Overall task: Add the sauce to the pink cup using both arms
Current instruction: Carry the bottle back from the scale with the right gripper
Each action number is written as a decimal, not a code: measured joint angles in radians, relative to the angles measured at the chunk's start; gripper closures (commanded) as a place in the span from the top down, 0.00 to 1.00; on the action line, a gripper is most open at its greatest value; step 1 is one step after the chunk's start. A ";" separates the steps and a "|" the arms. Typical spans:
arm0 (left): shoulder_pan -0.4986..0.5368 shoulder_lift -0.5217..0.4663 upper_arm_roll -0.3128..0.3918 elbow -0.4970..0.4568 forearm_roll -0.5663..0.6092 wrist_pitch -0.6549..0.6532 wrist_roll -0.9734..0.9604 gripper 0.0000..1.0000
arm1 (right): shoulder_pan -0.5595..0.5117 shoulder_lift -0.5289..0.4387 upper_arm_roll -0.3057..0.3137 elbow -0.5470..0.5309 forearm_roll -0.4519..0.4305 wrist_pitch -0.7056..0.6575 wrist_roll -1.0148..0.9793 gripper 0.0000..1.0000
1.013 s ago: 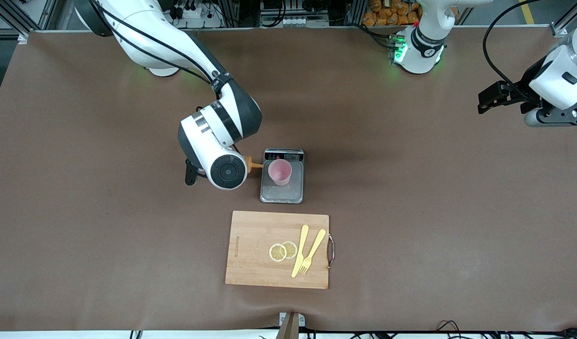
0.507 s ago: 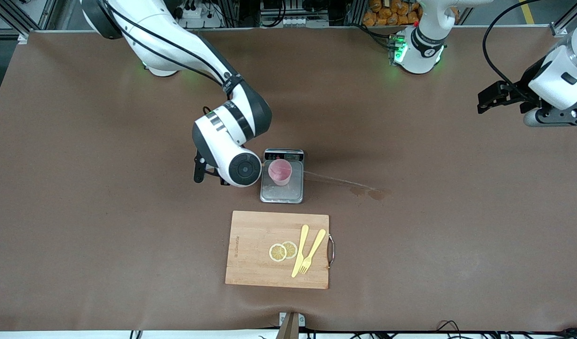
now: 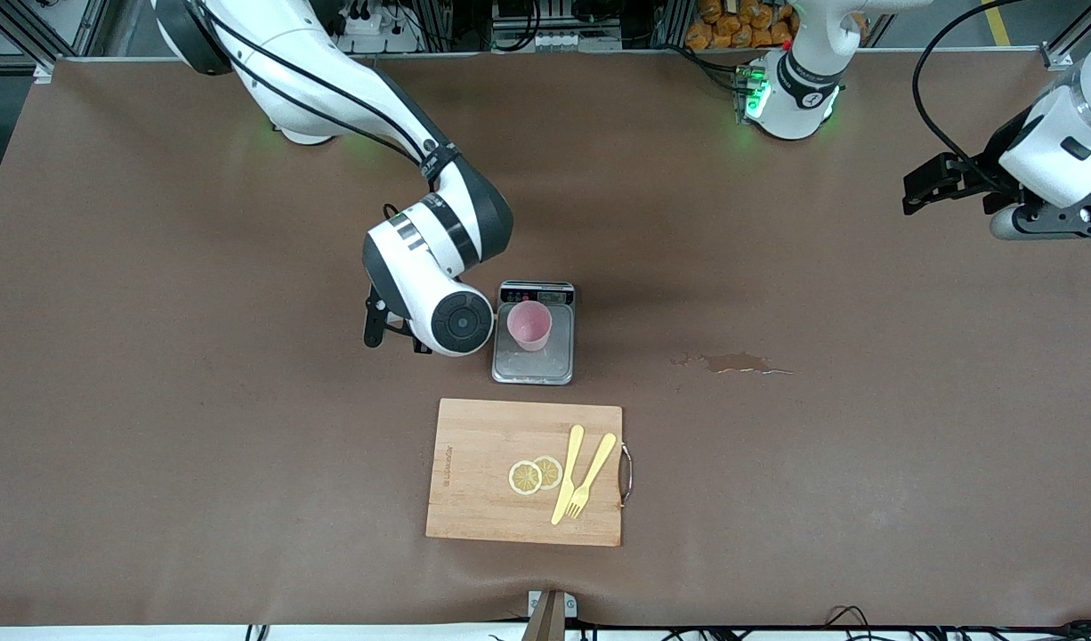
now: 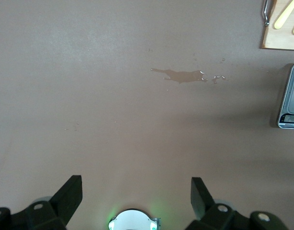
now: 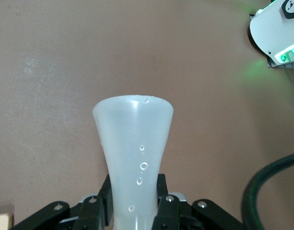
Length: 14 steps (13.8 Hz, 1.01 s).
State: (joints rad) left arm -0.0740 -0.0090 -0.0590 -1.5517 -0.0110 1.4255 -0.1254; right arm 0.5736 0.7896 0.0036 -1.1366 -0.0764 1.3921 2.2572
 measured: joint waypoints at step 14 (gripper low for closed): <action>0.000 0.000 0.000 -0.001 0.000 0.000 0.000 1.00 | -0.420 -0.078 -0.003 0.028 0.502 -0.056 -0.453 0.42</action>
State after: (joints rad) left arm -0.0738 -0.0091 -0.0587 -1.5522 -0.0110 1.4254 -0.1254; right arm 0.1536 0.7113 0.0009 -1.1083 0.4259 1.3364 1.8039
